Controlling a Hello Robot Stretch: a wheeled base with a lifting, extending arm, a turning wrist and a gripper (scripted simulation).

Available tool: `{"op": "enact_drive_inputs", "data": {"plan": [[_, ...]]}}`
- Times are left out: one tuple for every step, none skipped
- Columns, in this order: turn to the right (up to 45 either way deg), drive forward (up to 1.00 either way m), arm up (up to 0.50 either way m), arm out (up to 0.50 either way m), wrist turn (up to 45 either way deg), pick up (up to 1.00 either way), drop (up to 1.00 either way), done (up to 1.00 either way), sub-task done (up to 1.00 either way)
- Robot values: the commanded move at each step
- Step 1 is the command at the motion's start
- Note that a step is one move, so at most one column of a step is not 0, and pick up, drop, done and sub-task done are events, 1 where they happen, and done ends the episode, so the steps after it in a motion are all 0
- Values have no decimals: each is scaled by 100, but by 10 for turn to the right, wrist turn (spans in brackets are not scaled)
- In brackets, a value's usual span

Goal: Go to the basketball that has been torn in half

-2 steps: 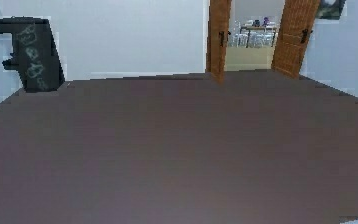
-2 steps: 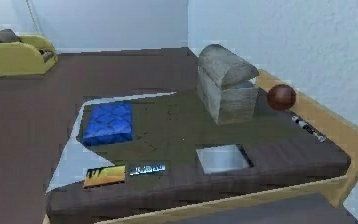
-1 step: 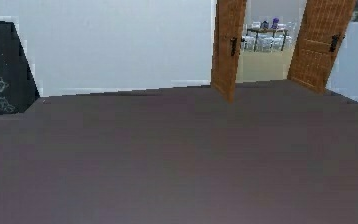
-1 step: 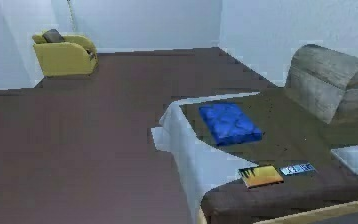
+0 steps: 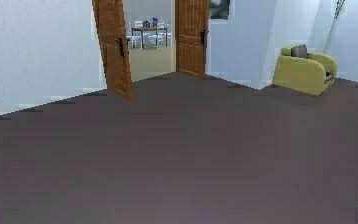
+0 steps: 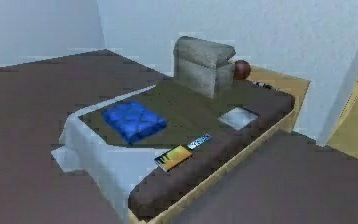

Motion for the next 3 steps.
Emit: {"op": "enact_drive_inputs", "data": {"plan": [[0, 45, 0, 0, 0, 0, 0, 0, 0], [420, 0, 0, 0, 0, 0, 0, 0, 0], [0, 100, 0, 0, 0, 0, 0, 0, 0]]}}
